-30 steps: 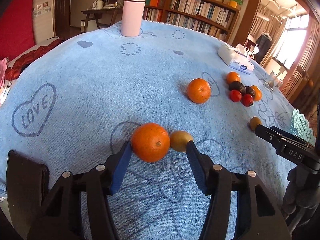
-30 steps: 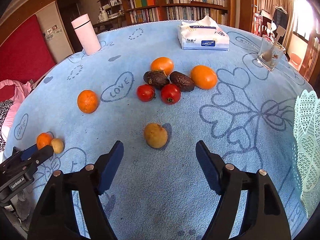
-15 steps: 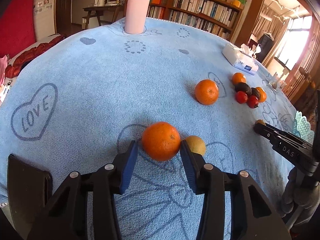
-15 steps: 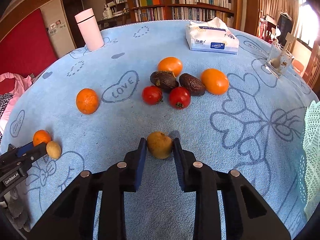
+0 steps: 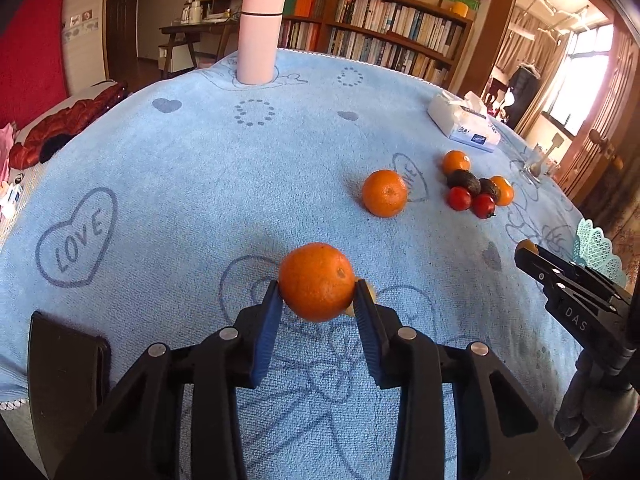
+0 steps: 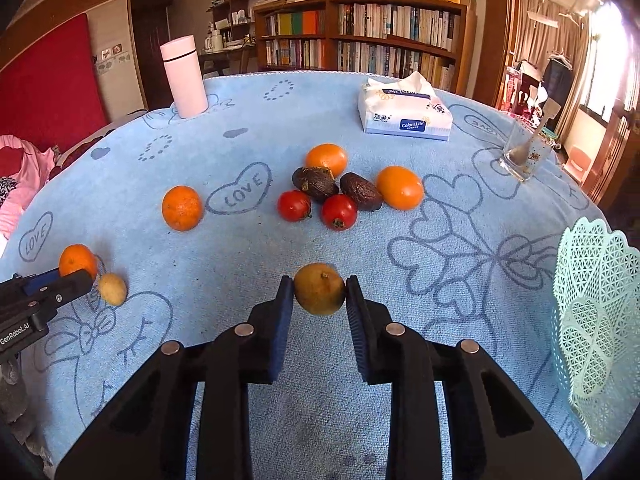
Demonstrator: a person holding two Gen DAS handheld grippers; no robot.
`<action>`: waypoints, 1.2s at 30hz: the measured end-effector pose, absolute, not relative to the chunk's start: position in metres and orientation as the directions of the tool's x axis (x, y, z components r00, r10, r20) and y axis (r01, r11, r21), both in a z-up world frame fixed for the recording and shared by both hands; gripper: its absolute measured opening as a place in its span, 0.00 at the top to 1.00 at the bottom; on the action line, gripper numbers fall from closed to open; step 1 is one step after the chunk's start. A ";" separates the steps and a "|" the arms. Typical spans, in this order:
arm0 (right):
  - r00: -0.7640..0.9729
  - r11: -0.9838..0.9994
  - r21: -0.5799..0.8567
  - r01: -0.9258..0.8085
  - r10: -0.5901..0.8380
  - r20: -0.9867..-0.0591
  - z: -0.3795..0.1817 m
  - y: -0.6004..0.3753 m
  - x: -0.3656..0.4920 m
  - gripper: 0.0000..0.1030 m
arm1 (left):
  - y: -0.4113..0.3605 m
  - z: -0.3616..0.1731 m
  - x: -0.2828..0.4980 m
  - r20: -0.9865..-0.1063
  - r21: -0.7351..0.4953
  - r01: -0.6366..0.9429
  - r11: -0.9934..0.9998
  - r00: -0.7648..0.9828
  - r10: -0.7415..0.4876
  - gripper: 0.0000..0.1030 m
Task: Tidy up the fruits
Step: 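Carry the yellow-brown fruit into the mint basket and open the right gripper while the left holds the orange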
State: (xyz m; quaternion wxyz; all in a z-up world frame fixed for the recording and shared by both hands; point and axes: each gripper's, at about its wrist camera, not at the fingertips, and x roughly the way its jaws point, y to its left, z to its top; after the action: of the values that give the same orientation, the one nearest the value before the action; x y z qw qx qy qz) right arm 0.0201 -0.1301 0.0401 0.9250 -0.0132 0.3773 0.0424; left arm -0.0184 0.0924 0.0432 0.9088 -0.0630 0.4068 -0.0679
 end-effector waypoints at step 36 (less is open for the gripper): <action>0.748 0.977 0.212 -0.036 0.167 -0.642 0.059 -0.254 -0.052 0.73 | -0.071 0.079 -0.033 -0.709 -0.063 0.362 0.930 0.639 -0.297 0.64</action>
State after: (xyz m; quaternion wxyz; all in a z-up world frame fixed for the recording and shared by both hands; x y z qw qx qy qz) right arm -0.0515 -0.2544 0.0590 0.9303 0.0935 0.3504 0.0548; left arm -0.0326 -0.0710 0.0794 0.9044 0.0425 0.3837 -0.1820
